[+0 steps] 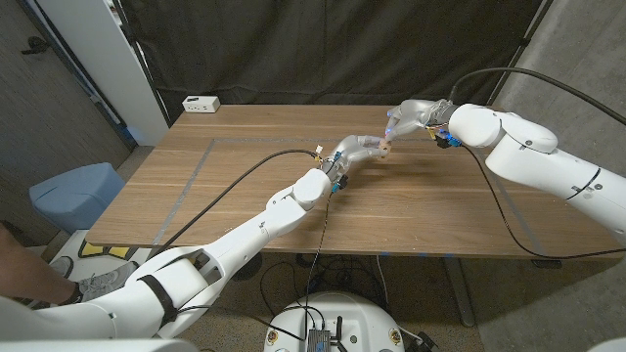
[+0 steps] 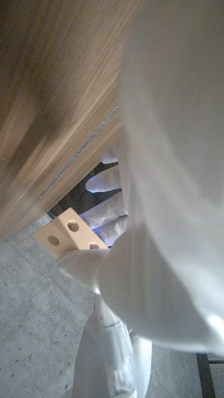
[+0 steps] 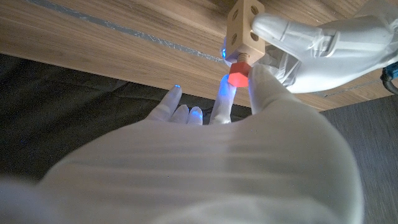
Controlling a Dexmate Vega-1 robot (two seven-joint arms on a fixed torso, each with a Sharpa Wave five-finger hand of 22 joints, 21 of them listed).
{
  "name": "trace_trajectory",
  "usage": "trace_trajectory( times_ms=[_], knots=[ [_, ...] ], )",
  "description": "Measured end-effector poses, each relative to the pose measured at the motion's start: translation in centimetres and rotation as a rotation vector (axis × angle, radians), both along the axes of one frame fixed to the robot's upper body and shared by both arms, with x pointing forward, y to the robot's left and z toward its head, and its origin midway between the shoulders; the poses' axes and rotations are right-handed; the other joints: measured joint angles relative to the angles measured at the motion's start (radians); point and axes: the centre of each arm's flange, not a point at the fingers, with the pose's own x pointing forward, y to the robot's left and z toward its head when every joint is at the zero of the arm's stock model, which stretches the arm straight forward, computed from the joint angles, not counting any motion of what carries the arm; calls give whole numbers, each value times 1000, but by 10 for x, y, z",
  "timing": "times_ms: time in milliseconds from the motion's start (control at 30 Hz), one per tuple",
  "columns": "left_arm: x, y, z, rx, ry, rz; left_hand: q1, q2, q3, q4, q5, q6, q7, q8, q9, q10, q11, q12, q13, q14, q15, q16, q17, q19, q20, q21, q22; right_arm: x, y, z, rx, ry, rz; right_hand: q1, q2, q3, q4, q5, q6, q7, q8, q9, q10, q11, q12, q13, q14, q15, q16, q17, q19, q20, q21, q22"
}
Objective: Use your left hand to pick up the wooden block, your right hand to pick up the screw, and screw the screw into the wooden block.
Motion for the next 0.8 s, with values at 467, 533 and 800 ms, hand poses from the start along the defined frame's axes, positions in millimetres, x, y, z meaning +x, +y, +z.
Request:
trace_trajectory(
  times_ms=[467,533,800],
  knots=[
    [-1,1,-2,-8,3,1,0,0,0,0,1,0,0,0,0,0,0,1,0,3,-3,0,0,3,-3,0,0,2,2,-1,12,-11,-9,-26,18,-19,18,0,50,0,30,5,54,2,8,0,33,-2,11,0,34,2,0,0],
    [-1,2,-2,-9,3,2,0,0,0,0,1,0,0,0,0,0,0,1,0,3,-3,0,0,5,-5,0,0,2,2,-2,14,-12,-10,-26,18,-22,14,0,58,1,30,3,55,2,8,0,40,-1,15,0,36,0,0,0],
    [-1,3,-2,-13,4,6,0,0,0,0,1,0,0,0,0,0,0,1,0,3,-3,0,0,5,-5,0,0,4,3,-4,13,-18,-20,-38,22,-27,18,0,80,2,38,-4,86,-2,8,0,52,0,15,0,49,-2,0,0]
  ],
)
